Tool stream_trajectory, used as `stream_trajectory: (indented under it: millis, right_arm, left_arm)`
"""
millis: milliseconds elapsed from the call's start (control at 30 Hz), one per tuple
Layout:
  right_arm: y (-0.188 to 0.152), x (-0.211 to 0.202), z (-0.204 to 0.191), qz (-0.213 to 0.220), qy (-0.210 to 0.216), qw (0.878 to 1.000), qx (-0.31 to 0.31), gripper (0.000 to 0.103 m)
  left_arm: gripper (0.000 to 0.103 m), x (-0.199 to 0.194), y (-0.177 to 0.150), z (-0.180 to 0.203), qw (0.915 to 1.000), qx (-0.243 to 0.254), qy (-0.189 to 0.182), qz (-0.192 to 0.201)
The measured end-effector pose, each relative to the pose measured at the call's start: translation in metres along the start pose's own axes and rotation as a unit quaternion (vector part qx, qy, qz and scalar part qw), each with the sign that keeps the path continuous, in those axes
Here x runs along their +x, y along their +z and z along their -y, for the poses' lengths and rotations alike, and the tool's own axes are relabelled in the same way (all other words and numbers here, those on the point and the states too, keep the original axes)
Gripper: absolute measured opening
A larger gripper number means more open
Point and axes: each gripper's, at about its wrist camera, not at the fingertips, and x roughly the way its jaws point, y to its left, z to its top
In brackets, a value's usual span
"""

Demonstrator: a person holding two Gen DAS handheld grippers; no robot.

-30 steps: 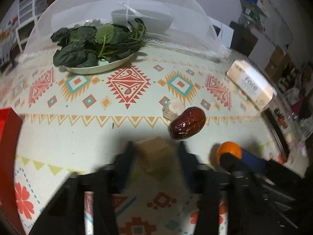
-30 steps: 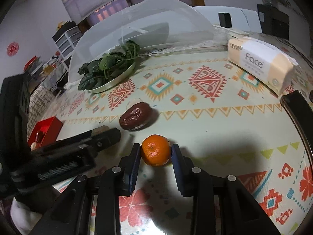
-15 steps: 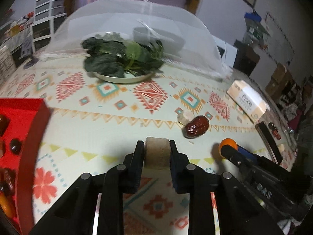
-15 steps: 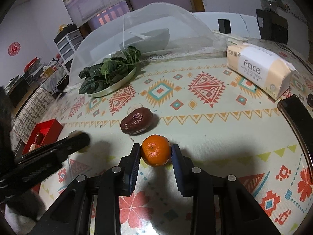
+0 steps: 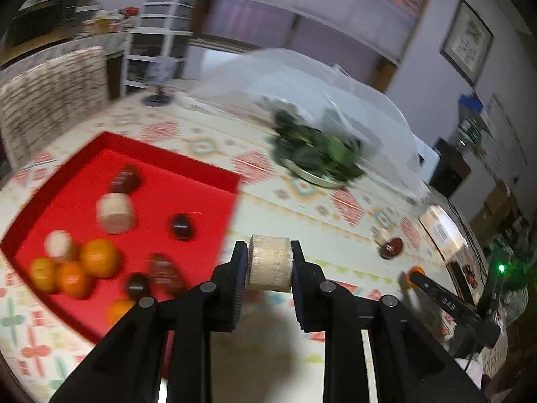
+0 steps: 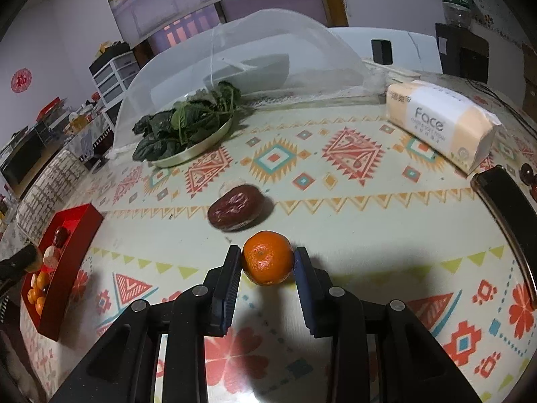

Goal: Organize fruits
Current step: 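Carry the pastry and mandarin over the red tray and open both grippers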

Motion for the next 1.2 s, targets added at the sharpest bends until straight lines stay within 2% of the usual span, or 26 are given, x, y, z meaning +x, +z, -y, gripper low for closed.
stream_trajectory:
  millis: [200,300,567,767,867,1000,1200]
  right_arm:
    - [0.0,-0.014,-0.036,-0.004,0.024,0.999,-0.023,0.035]
    - [0.012,-0.023,-0.067,-0.002,0.052,0.998,-0.035,0.035]
    - [0.047,-0.012,-0.169,-0.034,0.152,0.985,-0.07,0.035]
    - [0.05,0.018,-0.259,-0.063,0.191,0.971,-0.133,0.035]
    - [0.041,0.042,-0.287,-0.087,0.204,0.964,-0.149,0.035]
    - [0.024,0.081,-0.313,-0.122,0.205,0.957,-0.165,0.035]
    - [0.011,0.117,-0.328,-0.15,0.2,0.953,-0.169,0.035]
  left_arm:
    - [0.024,-0.03,0.013,-0.068,0.9981,-0.05,0.021,0.029]
    - [0.024,-0.042,0.027,-0.099,0.9965,-0.068,0.031,0.036]
    - [0.024,-0.042,0.067,-0.14,0.9944,-0.052,0.082,0.042]
    - [0.024,-0.007,0.078,-0.167,0.9937,-0.063,0.092,0.006]
    - [0.024,0.01,0.077,-0.179,0.9929,-0.075,0.091,-0.013]
    - [0.024,0.025,0.074,-0.185,0.9923,-0.078,0.092,-0.028]
    - [0.024,0.037,0.071,-0.193,0.9915,-0.083,0.091,-0.041]
